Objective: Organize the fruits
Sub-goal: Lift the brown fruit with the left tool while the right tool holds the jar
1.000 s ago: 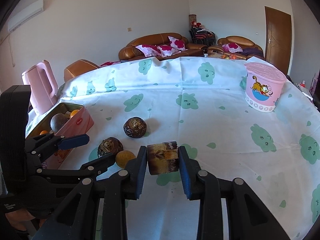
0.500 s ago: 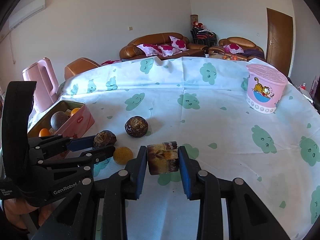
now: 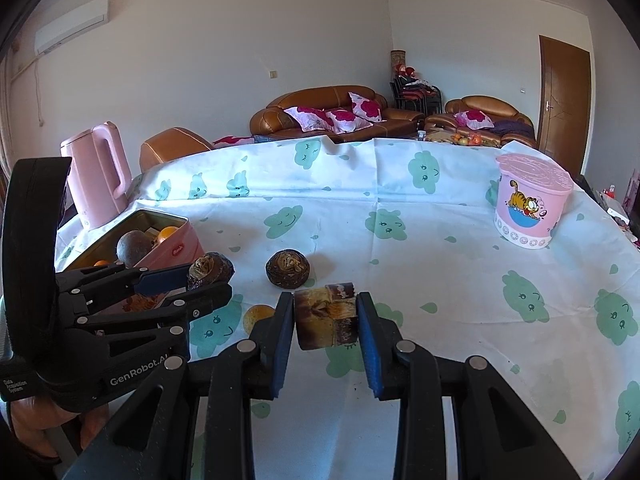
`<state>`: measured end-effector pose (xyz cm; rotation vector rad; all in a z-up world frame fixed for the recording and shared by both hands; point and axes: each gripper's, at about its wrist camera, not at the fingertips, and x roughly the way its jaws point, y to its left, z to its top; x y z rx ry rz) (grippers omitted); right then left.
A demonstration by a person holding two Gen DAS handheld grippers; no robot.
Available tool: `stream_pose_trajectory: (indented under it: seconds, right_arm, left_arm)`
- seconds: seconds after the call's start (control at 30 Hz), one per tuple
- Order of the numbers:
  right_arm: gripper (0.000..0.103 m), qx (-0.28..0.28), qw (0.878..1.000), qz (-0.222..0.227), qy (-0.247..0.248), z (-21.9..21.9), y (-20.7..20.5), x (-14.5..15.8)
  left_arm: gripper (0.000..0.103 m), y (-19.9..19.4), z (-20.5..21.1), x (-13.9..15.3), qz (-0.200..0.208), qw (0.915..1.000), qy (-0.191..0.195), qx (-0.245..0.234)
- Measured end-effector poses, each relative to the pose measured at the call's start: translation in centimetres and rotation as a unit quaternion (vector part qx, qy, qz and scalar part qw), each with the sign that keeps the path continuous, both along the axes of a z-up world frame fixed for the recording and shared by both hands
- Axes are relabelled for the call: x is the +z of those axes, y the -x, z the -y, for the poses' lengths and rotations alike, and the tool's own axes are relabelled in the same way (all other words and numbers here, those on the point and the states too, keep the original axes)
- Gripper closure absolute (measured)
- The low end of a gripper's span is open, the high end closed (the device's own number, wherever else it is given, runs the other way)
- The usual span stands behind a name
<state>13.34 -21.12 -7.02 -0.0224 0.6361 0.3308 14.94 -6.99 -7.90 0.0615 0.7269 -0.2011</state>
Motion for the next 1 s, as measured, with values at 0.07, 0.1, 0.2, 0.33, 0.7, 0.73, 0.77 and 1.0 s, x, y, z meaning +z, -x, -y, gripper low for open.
stream_pose_trajectory:
  seconds: [0.07,0.1,0.2,0.33,0.7,0.73,0.77,1.0]
  right_arm:
    - [0.070,0.001,1.000,0.004,-0.001,0.0,0.1,0.1]
    - [0.070,0.001,1.000,0.006,-0.002,0.0,0.1,0.1]
    - [0.070,0.002,1.000,0.013,-0.003,0.0,0.4,0.3]
    - [0.070,0.004,1.000,0.024,-0.005,0.0,0.7,0.5]
    - [0.070,0.007,0.999,0.051,-0.013,0.2,1.7,1.1]
    - [0.070,0.007,0.999,0.053,-0.013,0.2,1.8,1.1]
    - [0.070,0.007,0.998,0.055,-0.014,0.3,1.9,1.1]
    - [0.070,0.008,0.997,0.068,-0.017,0.4,2.3,1.4]
  left_arm:
    - [0.064,0.0,-0.1,0.1,0.002,1.0000,0.001,0.002]
    - [0.064,0.1,-0.2,0.1,0.003,1.0000,0.002,0.003]
    - [0.064,0.2,-0.4,0.2,0.007,0.9999,0.006,0.006]
    - [0.064,0.4,-0.5,0.3,0.013,0.9998,0.009,0.008]
    - [0.064,0.9,-0.7,0.6,0.028,0.9995,0.011,0.012]
    - [0.064,0.9,-0.6,0.7,0.030,0.9994,0.010,0.012]
    - [0.064,1.0,-0.6,0.7,0.032,0.9994,0.010,0.013]
    - [0.064,1.3,-0.7,0.9,0.042,0.9990,0.009,0.014]
